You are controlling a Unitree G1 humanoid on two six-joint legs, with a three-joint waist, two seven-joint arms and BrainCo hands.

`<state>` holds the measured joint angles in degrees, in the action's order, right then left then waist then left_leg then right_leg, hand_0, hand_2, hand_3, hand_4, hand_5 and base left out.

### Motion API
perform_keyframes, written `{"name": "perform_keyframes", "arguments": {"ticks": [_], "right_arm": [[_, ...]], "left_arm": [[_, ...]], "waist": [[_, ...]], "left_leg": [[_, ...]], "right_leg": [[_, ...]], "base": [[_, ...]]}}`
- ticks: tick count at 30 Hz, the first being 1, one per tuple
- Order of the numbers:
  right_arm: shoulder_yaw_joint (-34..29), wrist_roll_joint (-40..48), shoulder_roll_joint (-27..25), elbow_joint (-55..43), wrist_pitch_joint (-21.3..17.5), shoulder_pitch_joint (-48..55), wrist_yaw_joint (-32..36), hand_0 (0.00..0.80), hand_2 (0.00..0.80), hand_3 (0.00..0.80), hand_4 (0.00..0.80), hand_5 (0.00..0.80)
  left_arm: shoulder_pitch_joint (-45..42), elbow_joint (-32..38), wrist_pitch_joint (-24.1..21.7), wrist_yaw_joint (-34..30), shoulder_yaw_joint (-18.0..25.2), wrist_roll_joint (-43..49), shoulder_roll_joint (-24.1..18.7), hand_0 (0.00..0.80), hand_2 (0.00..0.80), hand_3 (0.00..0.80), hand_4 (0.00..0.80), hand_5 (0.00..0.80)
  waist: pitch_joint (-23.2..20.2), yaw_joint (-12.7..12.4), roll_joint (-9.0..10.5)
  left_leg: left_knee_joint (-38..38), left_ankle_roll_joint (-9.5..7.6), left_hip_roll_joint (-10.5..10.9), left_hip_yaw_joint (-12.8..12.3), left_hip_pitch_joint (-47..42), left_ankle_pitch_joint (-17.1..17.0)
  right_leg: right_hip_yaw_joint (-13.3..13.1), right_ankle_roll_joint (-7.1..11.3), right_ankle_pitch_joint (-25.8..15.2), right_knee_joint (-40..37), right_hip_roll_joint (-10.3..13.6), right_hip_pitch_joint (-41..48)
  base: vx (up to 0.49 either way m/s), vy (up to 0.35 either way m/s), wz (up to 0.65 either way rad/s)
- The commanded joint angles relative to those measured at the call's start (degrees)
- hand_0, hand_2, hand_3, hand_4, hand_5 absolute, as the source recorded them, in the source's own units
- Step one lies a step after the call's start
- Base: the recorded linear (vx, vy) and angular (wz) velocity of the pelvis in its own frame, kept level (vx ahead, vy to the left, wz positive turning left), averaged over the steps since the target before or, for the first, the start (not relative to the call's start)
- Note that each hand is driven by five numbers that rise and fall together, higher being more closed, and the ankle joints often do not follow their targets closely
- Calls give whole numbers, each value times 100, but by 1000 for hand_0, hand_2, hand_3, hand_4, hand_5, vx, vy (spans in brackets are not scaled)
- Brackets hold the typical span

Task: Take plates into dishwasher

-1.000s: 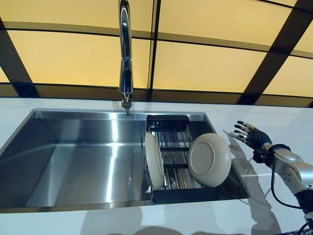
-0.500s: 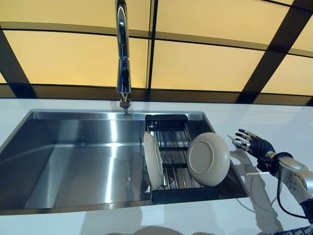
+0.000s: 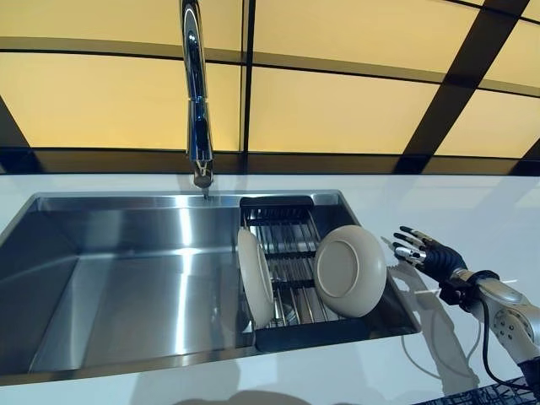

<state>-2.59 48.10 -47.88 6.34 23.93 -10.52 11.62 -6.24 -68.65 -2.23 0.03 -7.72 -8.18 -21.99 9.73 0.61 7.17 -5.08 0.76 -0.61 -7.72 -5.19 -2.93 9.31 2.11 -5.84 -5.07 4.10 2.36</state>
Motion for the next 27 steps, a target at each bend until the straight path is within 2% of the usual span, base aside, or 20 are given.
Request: {"name": "perform_keyframes", "arguments": {"ticks": [1, 17, 27], "right_arm": [[124, 353, 117, -355, 8, 101, 302, 0, 0, 0, 0, 0], [278, 459, 239, -836, -206, 59, 224, 0, 0, 0, 0, 0], [376, 437, 274, -1184, -9, 92, 193, 0, 0, 0, 0, 0]], "left_arm": [[686, -23, -416, 12, -92, -63, -32, 0, 0, 0, 0, 0], [701, -73, -422, 23, -151, -70, -31, 0, 0, 0, 0, 0], [673, 31, -381, 22, -197, -84, -6, 0, 0, 0, 0, 0]], "waist": [[-60, -28, -9], [-85, -51, -38], [-95, -61, -62]], "left_leg": [[80, 6, -20, 171, 51, 294], [62, 12, -6, 169, 37, 293], [69, 5, 4, 175, 28, 294]], "right_leg": [[-13, 348, 416, 363, 6, 196], [44, 351, 419, 315, 5, 236], [65, 347, 434, 337, 14, 238]], "base": [[0, 0, 0], [0, 0, 0], [0, 0, 0]]}}
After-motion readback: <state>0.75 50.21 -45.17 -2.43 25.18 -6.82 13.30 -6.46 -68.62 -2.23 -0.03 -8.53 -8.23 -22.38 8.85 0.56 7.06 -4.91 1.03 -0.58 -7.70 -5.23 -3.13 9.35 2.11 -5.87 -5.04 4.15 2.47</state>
